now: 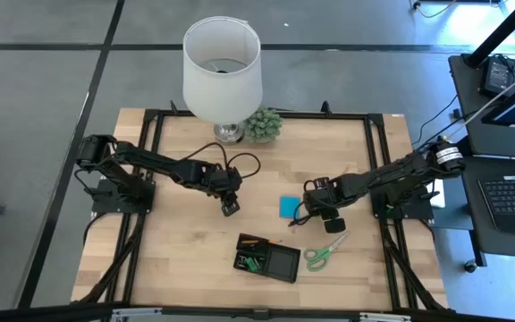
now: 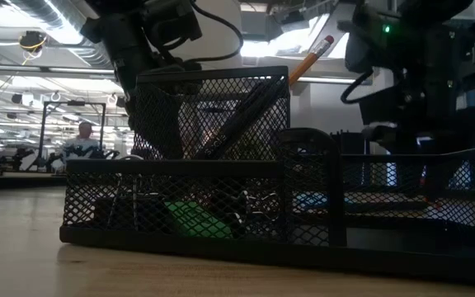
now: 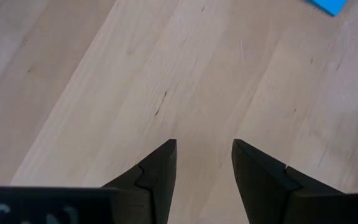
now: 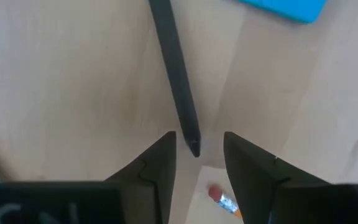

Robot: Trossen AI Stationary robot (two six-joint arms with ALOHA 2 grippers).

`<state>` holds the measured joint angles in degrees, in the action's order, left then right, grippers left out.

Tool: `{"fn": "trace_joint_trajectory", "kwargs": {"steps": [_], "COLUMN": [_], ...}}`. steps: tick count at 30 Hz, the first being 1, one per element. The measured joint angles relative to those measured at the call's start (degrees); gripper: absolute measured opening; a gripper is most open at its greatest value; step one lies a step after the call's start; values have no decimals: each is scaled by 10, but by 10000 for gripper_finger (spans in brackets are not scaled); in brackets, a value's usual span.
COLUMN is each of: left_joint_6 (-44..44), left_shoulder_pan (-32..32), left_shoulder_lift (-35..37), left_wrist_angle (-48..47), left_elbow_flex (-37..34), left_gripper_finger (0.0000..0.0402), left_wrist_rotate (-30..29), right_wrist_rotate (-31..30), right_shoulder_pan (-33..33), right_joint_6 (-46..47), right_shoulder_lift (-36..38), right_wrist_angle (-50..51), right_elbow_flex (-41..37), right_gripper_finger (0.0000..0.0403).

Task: Pick and place office supplies into organizer
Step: Put the black pen into the desk organizer

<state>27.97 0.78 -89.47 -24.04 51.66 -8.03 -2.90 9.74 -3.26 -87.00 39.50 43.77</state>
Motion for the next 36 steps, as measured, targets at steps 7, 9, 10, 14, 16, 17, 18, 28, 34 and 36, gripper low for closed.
{"fn": "trace_joint_trajectory", "kwargs": {"steps": [7, 9, 10, 14, 16, 17, 18, 28, 34, 36], "left_joint_6": [0, 0, 0, 0, 0, 0, 0, -95, -171, -172], "left_shoulder_pan": [0, 0, 0, 0, 0, 0, 0, 0, 0, 0], "left_shoulder_lift": [0, 0, 0, 0, 0, 0, 0, 0, 0, 0], "left_wrist_angle": [2, 3, 3, 3, 3, 3, 3, 132, 217, 220], "left_elbow_flex": [0, 0, 0, 0, 0, 0, 0, 0, 0, 0], "left_gripper_finger": [148, 148, 148, 148, 148, 148, 148, 148, 148, 148], "left_wrist_rotate": [0, 0, 0, 0, -3, -7, -12, -18, -17, -16], "right_wrist_rotate": [2, 2, 2, 5, 6, 6, 5, 2, -4, -4], "right_shoulder_pan": [0, 0, 0, 1, 1, 1, 1, 0, 0, 0], "right_joint_6": [1, 1, 1, 1, 1, 2, 4, 134, 182, 192], "right_shoulder_lift": [-55, -62, -64, -64, -64, -64, -64, -66, -68, -68], "right_wrist_angle": [-10, -8, -8, -7, -6, -6, -6, -25, -98, -134], "right_elbow_flex": [4, 5, 6, 10, 14, 16, 17, 22, 22, 19], "right_gripper_finger": [132, 121, 113, 67, 44, 35, 30, 30, 29, 30]}}
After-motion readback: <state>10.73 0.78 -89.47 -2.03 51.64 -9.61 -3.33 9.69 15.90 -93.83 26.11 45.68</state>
